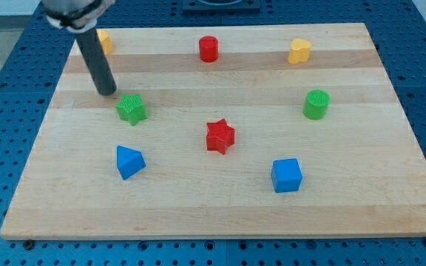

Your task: Push the blue triangle towards the green star

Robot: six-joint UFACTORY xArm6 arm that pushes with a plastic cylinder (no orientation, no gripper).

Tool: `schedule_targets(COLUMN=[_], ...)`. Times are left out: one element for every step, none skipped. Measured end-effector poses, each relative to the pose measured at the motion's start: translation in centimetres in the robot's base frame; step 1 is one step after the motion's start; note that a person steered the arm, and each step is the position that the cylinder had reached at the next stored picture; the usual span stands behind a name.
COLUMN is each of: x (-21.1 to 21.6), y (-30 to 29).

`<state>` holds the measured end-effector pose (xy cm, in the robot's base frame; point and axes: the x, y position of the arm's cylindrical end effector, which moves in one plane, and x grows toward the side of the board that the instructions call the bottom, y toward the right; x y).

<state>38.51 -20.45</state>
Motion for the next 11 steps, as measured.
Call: schedule_targets(x=[5.8,10.1,10.6,14.6,14.6,14.6,14.5,14.5,14.5,14.5,14.5], y=[-0.2,-0.2,-0.1,1.3,1.3,5.2,7.2,8.8,10.6,10.7,12.9])
